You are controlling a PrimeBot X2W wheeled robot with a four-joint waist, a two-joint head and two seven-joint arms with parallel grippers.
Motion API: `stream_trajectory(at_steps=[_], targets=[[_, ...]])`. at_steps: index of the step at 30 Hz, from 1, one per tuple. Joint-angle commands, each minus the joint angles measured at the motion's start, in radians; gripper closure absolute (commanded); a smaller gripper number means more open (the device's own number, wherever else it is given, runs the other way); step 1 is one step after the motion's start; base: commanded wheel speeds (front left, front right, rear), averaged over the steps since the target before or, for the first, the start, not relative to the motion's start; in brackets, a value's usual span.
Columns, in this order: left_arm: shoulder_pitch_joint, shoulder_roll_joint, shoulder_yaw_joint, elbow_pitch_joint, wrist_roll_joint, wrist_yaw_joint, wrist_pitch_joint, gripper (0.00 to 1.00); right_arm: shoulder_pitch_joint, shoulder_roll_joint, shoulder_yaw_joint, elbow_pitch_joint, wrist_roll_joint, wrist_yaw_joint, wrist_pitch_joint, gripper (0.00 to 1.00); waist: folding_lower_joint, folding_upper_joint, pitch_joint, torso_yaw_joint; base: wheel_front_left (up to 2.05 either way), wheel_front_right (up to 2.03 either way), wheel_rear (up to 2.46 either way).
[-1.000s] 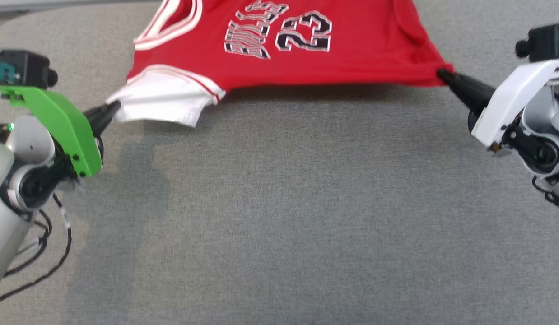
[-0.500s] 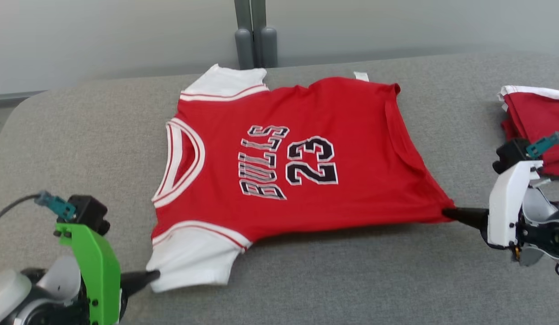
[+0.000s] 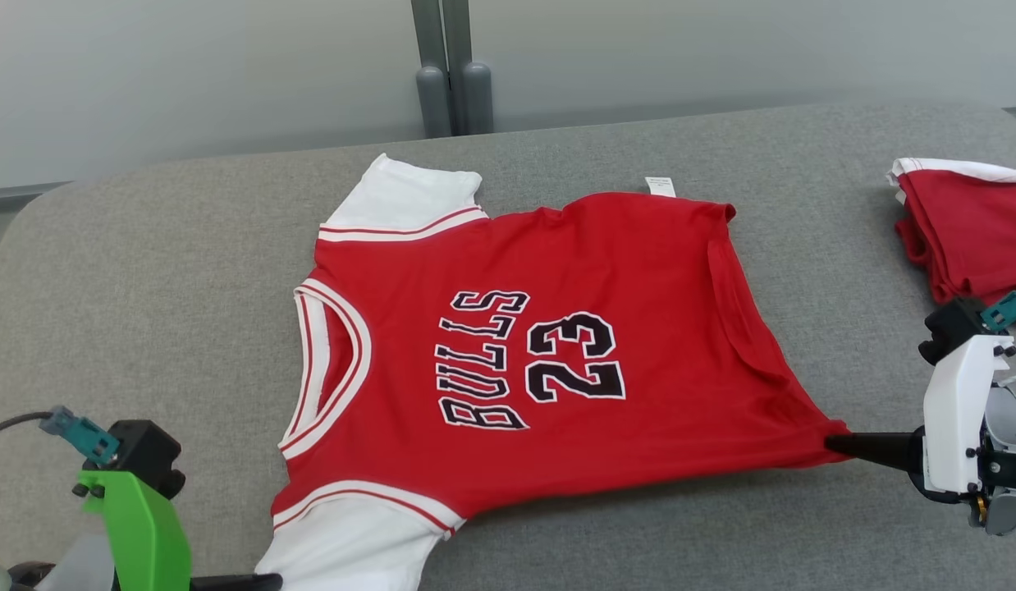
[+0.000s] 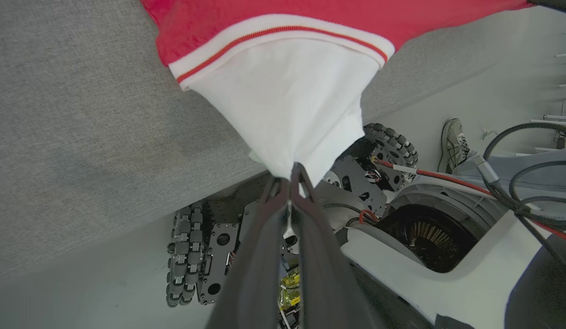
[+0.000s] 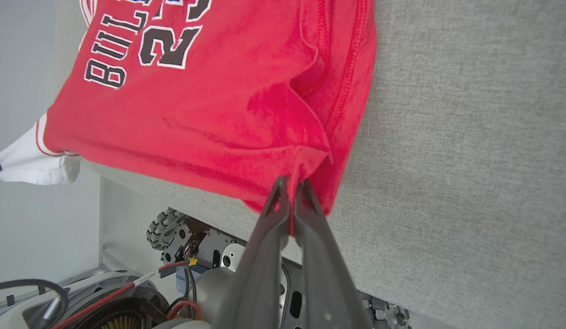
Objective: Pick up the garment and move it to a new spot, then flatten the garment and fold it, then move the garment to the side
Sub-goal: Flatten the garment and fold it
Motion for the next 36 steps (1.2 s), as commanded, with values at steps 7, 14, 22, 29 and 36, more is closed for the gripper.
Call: stream_trajectory(at_steps=[7,14,22,29,36], targets=[[-0.088,-0.026,0.044,0.075,-0.065,-0.006,0.073,1.00,-0.081,0.029,-0.004,0.023,0.021,0.000,0.051,1.00,0.0001,-0.0001,0.051,-0.015,0.00,0.00,0.00],[-0.216,-0.112,0.056,0.192,-0.076,0.004,0.175,1.00,-0.176,0.073,-0.023,0.082,0.030,0.000,0.079,1.00,0.0001,-0.0001,0.122,-0.019,0.00,0.00,0.00],[-0.365,-0.214,0.078,0.342,-0.048,-0.013,0.226,1.00,-0.259,0.109,-0.040,0.156,0.034,0.000,0.076,1.00,0.0001,-0.0001,0.200,-0.028,0.00,0.00,0.00],[-0.445,-0.281,0.085,0.474,-0.018,-0.032,0.225,1.00,-0.292,0.152,-0.029,0.194,0.019,0.000,0.081,1.00,0.0001,-0.0001,0.241,-0.039,0.00,0.00,0.00],[-0.493,-0.345,0.081,0.588,0.004,-0.048,0.211,0.99,-0.307,0.180,-0.023,0.221,0.016,0.000,0.077,0.79,0.0001,-0.0001,0.258,-0.041,0.00,0.00,0.00]])
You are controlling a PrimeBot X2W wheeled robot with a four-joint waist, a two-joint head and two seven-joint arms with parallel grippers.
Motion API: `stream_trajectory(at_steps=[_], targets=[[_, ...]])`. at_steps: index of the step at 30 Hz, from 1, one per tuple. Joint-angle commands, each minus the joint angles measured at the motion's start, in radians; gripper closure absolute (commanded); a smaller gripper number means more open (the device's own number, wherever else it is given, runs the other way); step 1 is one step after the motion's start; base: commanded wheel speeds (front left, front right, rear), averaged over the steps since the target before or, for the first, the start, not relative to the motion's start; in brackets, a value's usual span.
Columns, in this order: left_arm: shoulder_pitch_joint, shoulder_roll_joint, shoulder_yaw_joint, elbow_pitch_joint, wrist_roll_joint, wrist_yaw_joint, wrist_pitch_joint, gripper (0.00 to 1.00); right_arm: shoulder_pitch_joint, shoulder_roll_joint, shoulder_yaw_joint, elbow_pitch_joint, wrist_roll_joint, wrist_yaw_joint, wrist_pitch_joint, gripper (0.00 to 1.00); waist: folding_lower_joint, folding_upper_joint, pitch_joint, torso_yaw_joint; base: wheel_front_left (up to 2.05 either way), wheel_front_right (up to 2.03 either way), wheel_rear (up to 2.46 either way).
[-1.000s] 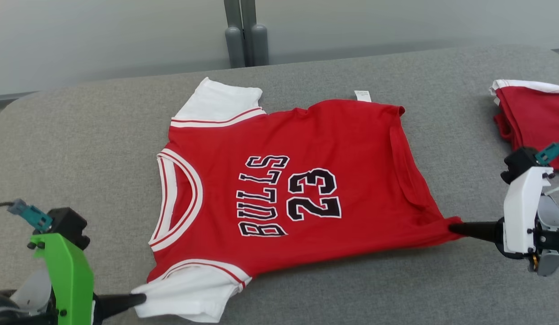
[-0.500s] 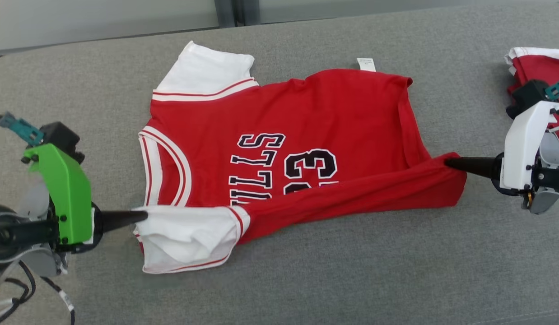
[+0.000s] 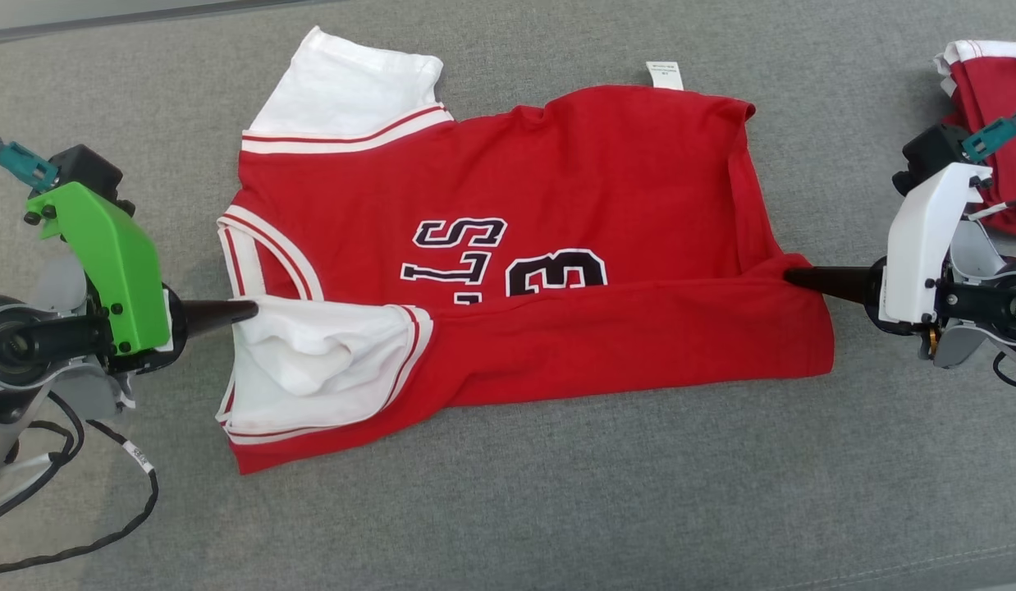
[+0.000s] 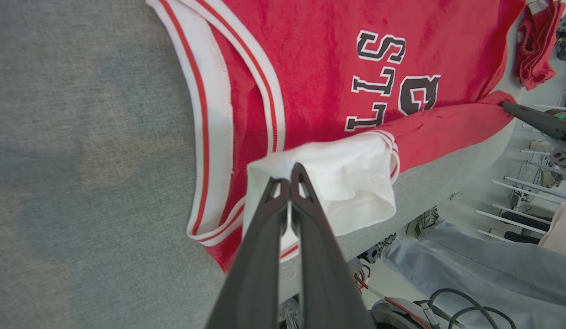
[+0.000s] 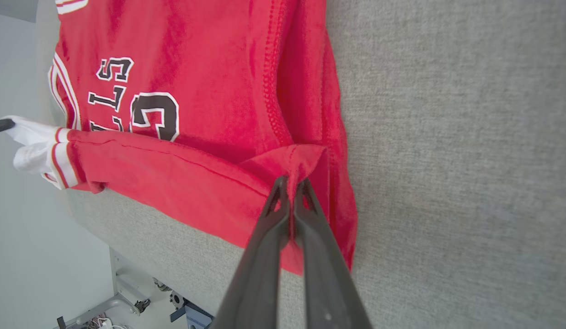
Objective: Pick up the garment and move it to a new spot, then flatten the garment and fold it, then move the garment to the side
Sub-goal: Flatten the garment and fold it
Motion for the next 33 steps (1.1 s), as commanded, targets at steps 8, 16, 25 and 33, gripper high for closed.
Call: stream_trajectory(at_steps=[8,16,25,33], targets=[[-0.023,-0.041,0.008,0.086,0.030,-0.044,-0.053,0.00,0.012,0.036,-0.006,0.017,-0.003,0.000,-0.052,0.00,0.0000,0.0000,-0.042,0.006,0.00,0.00,0.00],[0.050,-0.020,0.067,0.048,0.192,-0.103,-0.392,0.00,0.091,0.009,-0.086,-0.054,-0.087,0.000,-0.360,0.00,0.0000,0.0000,-0.137,0.023,0.00,0.00,0.00],[0.262,0.010,0.092,-0.125,0.404,-0.007,-0.818,0.00,0.284,0.003,-0.290,-0.050,-0.333,0.001,-0.748,0.00,0.0000,0.0000,-0.193,0.045,0.00,0.00,0.00],[0.467,0.004,0.069,-0.248,0.590,0.211,-1.074,0.00,0.645,0.198,-0.745,-0.051,-0.721,0.000,-0.747,0.00,0.0000,0.0000,-0.195,0.037,0.00,0.00,0.00]])
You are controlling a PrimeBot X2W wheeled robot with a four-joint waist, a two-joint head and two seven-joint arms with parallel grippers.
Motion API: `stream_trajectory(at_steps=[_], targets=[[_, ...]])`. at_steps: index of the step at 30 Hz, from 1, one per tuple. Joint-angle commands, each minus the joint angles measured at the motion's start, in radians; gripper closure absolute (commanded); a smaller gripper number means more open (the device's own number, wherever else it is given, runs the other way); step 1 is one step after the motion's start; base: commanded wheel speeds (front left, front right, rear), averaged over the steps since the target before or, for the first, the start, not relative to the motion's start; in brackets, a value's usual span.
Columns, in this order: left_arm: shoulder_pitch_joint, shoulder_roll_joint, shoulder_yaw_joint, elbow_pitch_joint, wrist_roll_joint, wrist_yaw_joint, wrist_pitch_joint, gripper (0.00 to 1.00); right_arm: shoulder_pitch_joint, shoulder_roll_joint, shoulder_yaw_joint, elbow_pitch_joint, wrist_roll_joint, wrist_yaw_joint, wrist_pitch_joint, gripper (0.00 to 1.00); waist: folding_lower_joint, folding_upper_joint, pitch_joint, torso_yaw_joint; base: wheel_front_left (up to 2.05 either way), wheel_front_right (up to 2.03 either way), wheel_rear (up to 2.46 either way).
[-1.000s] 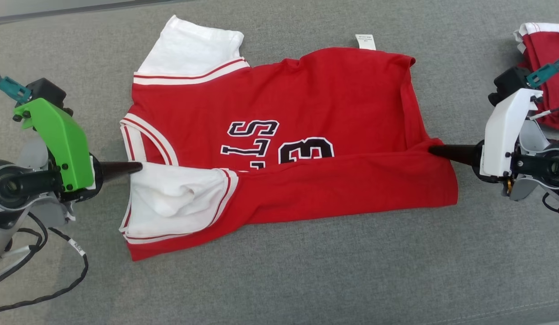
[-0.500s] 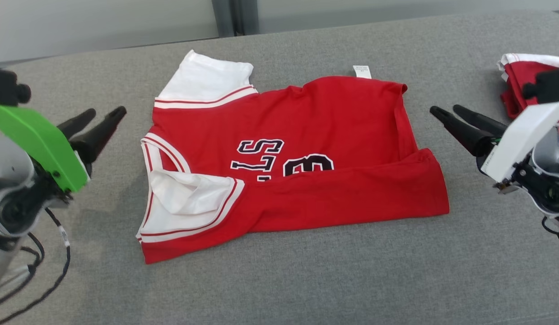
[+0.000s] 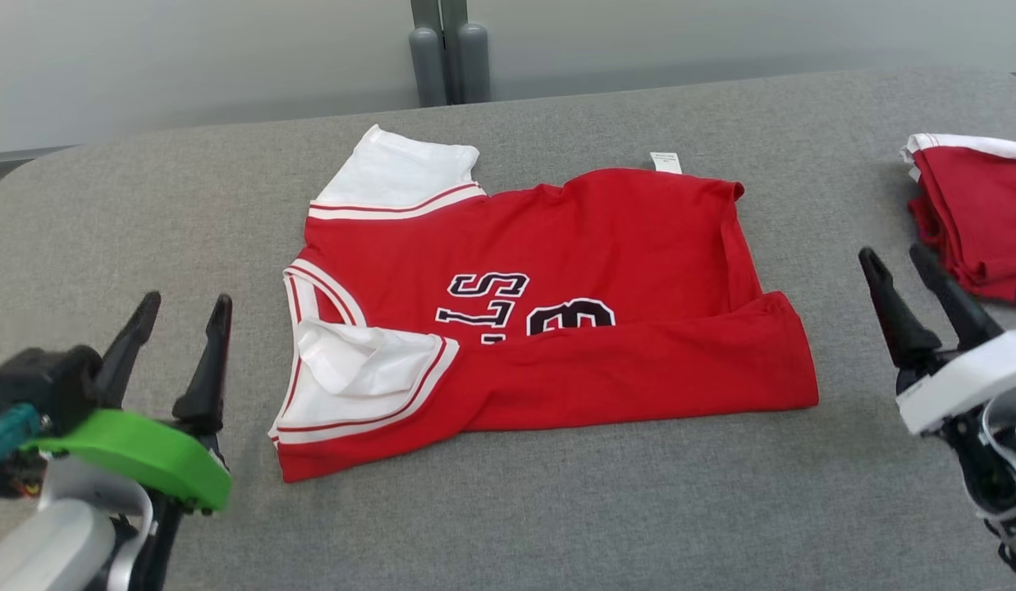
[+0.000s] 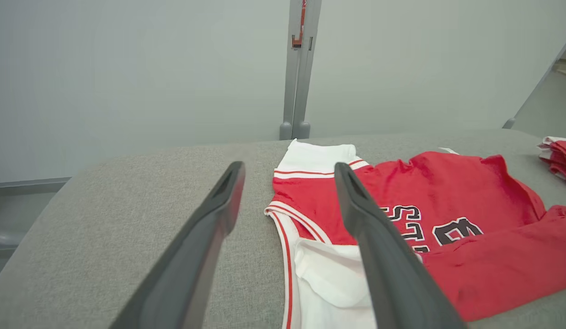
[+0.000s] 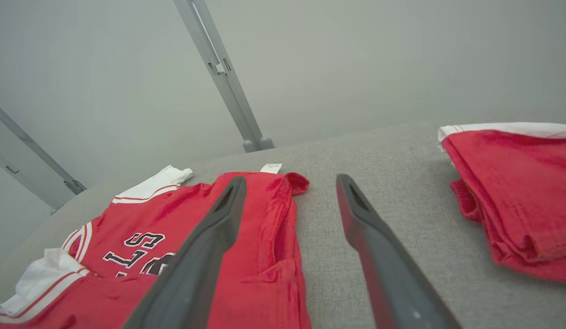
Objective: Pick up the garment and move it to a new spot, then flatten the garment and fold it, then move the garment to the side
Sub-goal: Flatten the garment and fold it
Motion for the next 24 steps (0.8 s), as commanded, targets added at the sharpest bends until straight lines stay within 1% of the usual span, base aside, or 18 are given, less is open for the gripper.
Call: stream_trajectory(at_steps=[1,4,7,10,14,19,21,24], targets=[[0.044,-0.016,0.003,-0.009,0.012,0.030,-0.020,0.00,0.051,0.018,-0.032,-0.002,-0.035,0.000,-0.002,0.00,0.0000,0.0000,0.005,0.000,0.00,0.00,0.00],[0.121,-0.036,-0.003,-0.010,0.037,0.075,-0.036,0.00,0.135,0.046,-0.056,0.023,-0.092,0.000,-0.002,0.00,0.0000,0.0000,0.011,0.001,0.00,0.00,0.00],[0.176,-0.061,-0.016,0.020,0.045,0.082,-0.042,0.00,0.158,0.067,-0.032,0.062,-0.118,0.000,0.014,0.00,0.0000,0.0000,0.016,0.003,0.00,0.00,0.00],[0.190,-0.079,-0.060,0.065,0.053,0.065,-0.017,0.00,0.145,0.088,-0.007,0.090,-0.115,0.000,0.048,0.00,0.0000,0.0000,0.021,0.004,0.00,0.00,0.00],[0.156,-0.112,-0.104,0.128,0.045,0.037,0.042,0.00,0.115,0.114,0.025,0.136,-0.110,0.000,0.093,0.00,0.0000,0.0000,0.028,0.014,0.00,0.00,0.00],[0.125,-0.149,-0.152,0.209,0.024,-0.027,0.122,0.00,0.082,0.133,0.041,0.197,-0.104,0.000,0.131,0.00,0.0000,0.0000,0.036,0.024,0.00,0.00,0.00],[0.107,-0.163,-0.163,0.237,0.033,-0.043,0.131,0.00,0.072,0.139,0.050,0.207,-0.096,0.000,0.145,0.00,0.0000,0.0000,0.041,0.026,0.00,0.00,0.00],[0.089,-0.181,-0.171,0.267,0.038,-0.055,0.139,0.00,0.060,0.142,0.063,0.218,-0.092,0.000,0.158,0.00,0.0000,0.0000,0.048,0.028,0.00,0.00,0.00]])
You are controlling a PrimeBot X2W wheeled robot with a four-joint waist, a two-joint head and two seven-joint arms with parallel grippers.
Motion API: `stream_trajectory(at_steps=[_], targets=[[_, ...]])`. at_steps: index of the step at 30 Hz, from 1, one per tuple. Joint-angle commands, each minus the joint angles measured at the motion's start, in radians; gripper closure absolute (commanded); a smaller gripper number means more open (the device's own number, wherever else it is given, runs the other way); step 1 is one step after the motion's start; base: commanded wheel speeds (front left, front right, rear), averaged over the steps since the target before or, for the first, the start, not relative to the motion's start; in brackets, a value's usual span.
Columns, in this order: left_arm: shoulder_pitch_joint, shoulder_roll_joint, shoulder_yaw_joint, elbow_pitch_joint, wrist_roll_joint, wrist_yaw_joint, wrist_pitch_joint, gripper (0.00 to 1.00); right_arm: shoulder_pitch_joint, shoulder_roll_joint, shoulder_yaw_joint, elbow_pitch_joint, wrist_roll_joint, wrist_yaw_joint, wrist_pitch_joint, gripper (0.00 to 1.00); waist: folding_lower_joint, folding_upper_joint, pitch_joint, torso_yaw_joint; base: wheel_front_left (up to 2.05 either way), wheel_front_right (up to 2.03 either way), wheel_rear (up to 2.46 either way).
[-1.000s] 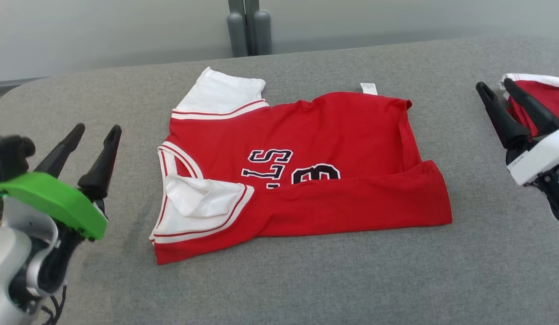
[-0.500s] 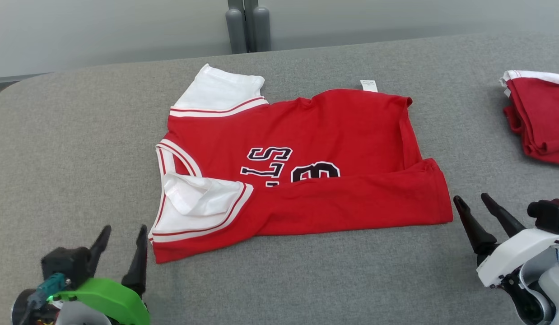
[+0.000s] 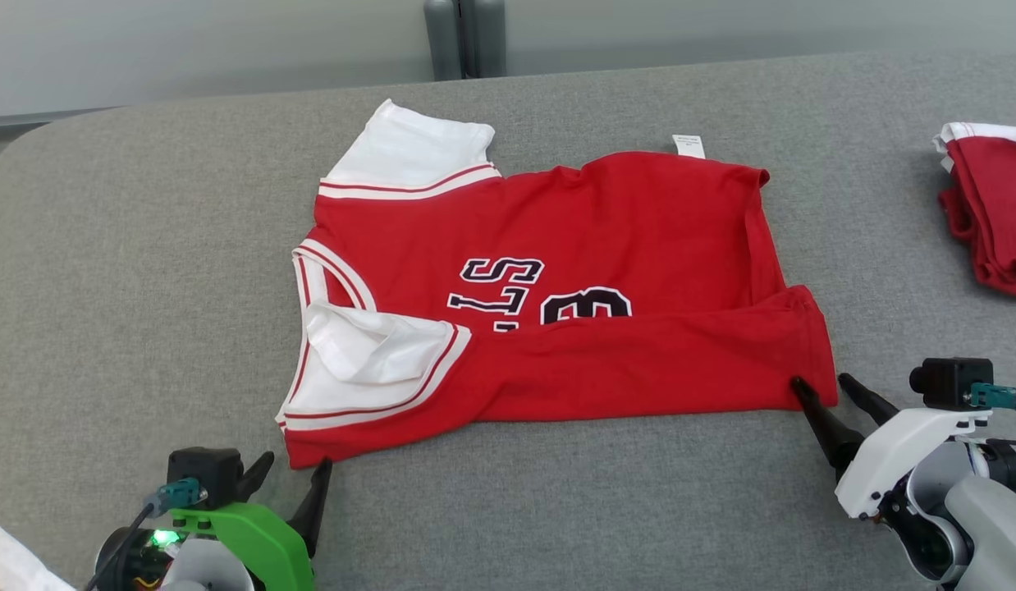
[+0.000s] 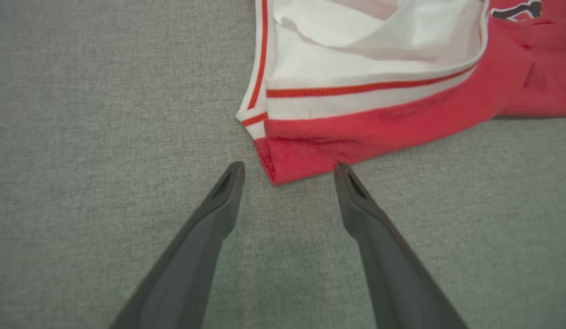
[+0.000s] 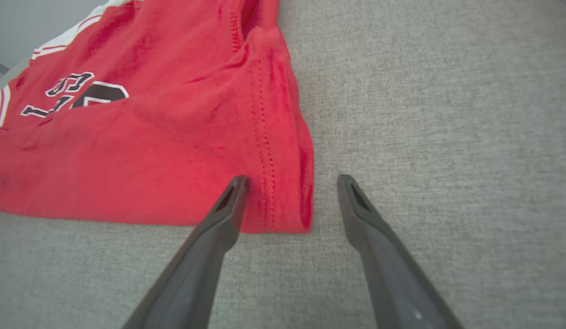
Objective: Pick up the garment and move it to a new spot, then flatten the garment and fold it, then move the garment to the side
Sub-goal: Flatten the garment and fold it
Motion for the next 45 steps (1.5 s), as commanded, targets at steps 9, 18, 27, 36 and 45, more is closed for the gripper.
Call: stream_trajectory(at_steps=[9,18,27,36,45], targets=[[-0.071,-0.041,-0.014,0.068,-0.013,-0.035,0.059,0.00,-0.053,0.028,0.042,0.044,0.016,0.000,0.042,0.00,0.0000,0.0000,0.032,0.001,0.00,0.00,0.00],[-0.086,-0.056,-0.012,0.095,-0.031,-0.056,0.077,1.00,-0.074,0.034,0.082,0.059,0.030,0.001,0.065,0.96,0.0000,0.0000,0.026,-0.002,0.00,0.00,0.00],[-0.069,0.004,-0.019,0.042,-0.066,-0.062,0.151,1.00,-0.099,-0.004,0.107,0.009,0.077,0.000,0.106,1.00,0.0000,0.0000,-0.011,-0.002,0.00,0.00,0.00],[0.006,0.117,-0.016,-0.142,-0.117,-0.015,0.240,1.00,-0.051,-0.104,0.134,-0.078,0.152,0.000,0.234,1.00,0.0000,0.0000,-0.054,-0.007,0.00,0.00,0.00],[0.108,0.190,-0.032,-0.279,-0.156,0.042,0.272,1.00,0.076,-0.186,0.110,-0.171,0.218,0.000,0.311,1.00,0.0000,0.0000,-0.075,-0.009,0.00,0.00,0.00]])
